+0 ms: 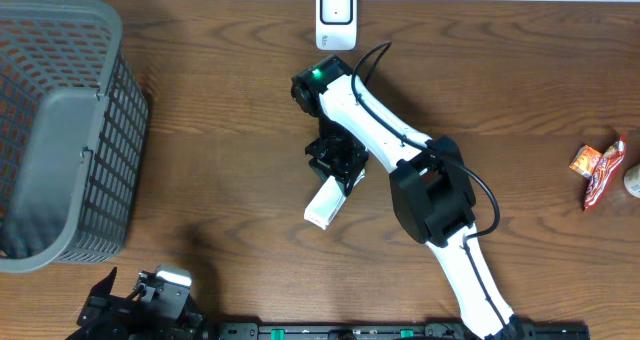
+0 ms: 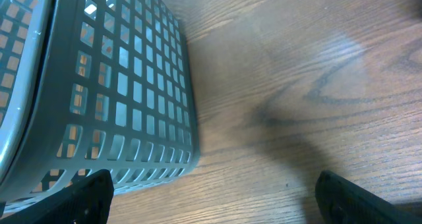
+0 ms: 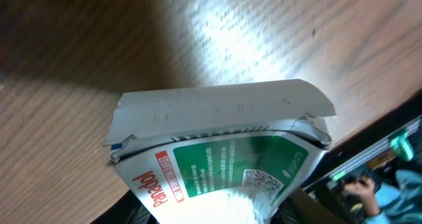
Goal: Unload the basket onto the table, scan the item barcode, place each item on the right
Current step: 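Carry the Panadol box up to the white scanner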
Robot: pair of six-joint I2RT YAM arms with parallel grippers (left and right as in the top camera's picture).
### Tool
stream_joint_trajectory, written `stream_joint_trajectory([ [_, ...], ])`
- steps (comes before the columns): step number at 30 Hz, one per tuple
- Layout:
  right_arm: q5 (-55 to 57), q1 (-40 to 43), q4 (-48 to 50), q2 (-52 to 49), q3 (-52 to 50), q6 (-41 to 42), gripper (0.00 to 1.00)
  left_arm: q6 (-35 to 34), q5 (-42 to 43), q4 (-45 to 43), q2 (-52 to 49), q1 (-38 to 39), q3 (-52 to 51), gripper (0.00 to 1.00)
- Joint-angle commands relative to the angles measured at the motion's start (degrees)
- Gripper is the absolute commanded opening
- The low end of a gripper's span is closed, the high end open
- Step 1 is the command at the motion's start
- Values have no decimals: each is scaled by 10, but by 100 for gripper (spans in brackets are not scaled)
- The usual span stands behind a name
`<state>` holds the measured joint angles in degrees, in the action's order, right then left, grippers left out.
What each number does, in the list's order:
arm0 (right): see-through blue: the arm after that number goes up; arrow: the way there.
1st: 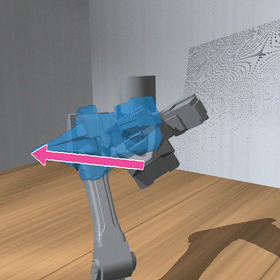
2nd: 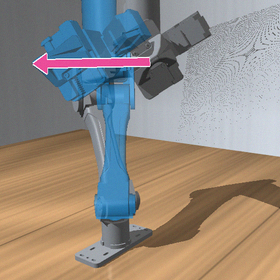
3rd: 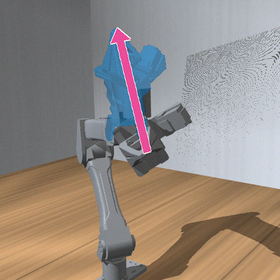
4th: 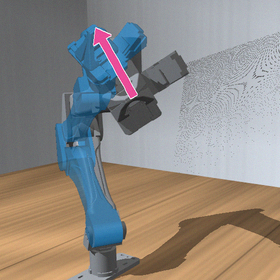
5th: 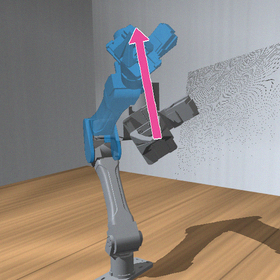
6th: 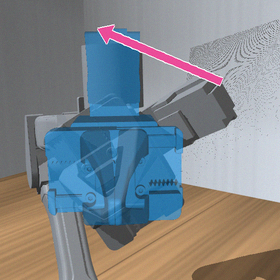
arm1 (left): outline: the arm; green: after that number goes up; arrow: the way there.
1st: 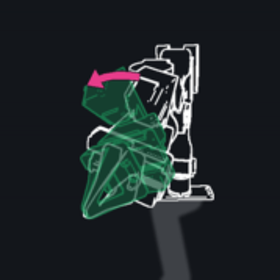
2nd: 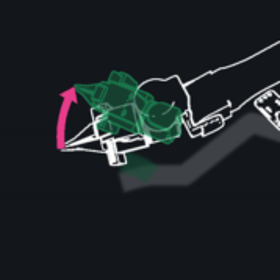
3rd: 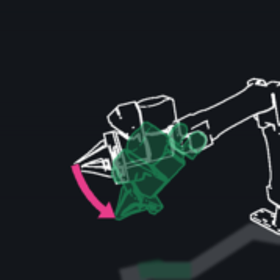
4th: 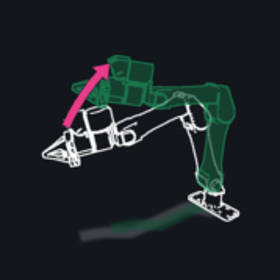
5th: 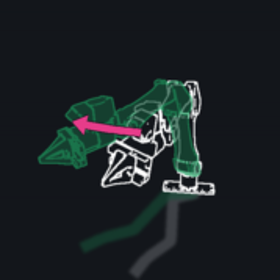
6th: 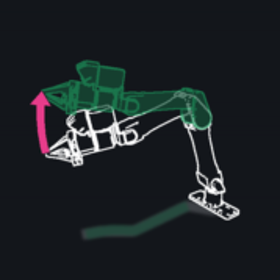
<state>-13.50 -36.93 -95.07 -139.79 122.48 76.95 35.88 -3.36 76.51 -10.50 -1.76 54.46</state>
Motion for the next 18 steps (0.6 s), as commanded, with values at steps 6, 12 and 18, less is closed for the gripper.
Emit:
stream_joint_trajectory([
  [6, -49, 1, -16, 9, 9, 43, 41, 1, -3, 0, 1, 2, 2, 98],
  [12, -80, 1, -15, 9, 8, 45, 37, 1, -3, 0, 1, 2, 2, 98],
  [18, -65, 2, 26, 9, 9, 36, 29, 1, -3, 0, 1, 2, 2, 98],
])
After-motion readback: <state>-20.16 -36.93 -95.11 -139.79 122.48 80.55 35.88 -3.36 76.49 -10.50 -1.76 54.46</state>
